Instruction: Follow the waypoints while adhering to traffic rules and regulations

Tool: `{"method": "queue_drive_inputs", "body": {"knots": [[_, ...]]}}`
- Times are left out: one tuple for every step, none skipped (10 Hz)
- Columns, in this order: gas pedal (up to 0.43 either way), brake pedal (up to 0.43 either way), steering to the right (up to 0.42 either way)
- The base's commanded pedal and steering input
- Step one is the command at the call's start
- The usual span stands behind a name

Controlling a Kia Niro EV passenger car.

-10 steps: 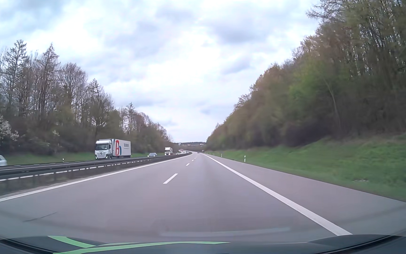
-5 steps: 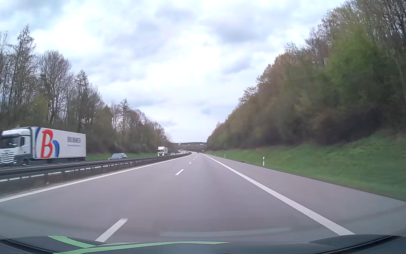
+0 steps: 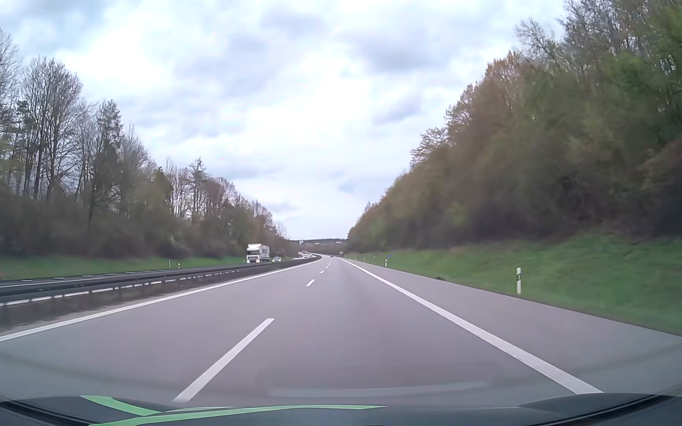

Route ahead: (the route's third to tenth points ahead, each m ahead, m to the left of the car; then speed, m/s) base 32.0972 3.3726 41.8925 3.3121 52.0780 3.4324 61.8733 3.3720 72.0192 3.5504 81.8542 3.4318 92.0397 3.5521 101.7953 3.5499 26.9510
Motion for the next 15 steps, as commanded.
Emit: {"method": "queue_drive_inputs", "body": {"knots": [[0.449,0.0,-0.002],[0.449,0.0,-0.002],[0.449,0.0,-0.002],[0.449,0.0,-0.001],[0.449,0.0,-0.001],[0.449,0.0,-0.001],[0.449,0.0,-0.001],[0.449,0.0,-0.001],[0.441,0.0,-0.001],[0.441,0.0,-0.001],[0.441,0.0,-0.001],[0.441,0.0,0.0],[0.441,0.0,-0.001],[0.441,0.0,0.0],[0.441,0.0,0.0]]}}
